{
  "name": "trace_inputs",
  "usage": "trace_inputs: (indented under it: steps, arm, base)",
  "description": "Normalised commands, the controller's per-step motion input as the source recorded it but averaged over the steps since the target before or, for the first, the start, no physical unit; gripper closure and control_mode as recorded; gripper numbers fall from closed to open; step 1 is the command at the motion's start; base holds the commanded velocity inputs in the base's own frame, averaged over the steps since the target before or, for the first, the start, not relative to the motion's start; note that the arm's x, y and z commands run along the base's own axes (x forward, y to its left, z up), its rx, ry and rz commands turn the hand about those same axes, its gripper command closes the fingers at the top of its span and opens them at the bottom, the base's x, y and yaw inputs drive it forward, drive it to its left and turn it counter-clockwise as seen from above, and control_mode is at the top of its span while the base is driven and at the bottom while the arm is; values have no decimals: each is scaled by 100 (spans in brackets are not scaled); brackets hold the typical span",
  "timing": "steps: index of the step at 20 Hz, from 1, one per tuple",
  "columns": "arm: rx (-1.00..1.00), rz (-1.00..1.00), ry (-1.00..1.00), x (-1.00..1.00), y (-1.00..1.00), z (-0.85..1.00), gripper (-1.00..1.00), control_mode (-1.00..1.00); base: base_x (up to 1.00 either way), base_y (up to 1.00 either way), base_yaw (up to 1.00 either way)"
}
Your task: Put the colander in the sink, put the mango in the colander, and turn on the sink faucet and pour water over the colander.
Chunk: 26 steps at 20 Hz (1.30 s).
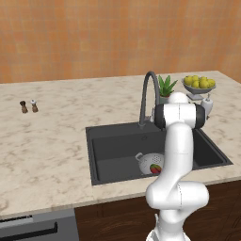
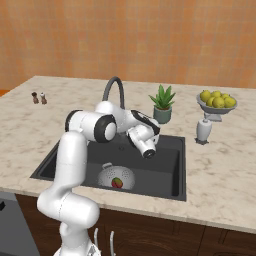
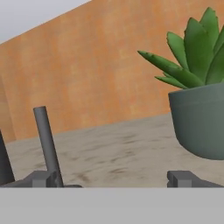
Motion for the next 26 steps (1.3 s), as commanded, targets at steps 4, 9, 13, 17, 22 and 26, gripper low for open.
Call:
trace_inputs:
  steps: [4,9,13,17,22,26]
  arm:
    - [0,0,0,6,21,1,-100,-100]
    - [0,0,0,1,4,1,-100,-100]
    - [0,0,0,0,1,1,-100,-100]
    - [0,0,0,-1,13,0,-100,-100]
    - [0,0,0,0,23,0,-100,-100]
    - [0,0,0,6,19,3,-100,-100]
  base:
    - [0,0,0]
    - [0,0,0]
    - [0,0,0]
    - [0,0,0]
    - [0,0,0]
    - [0,0,0]
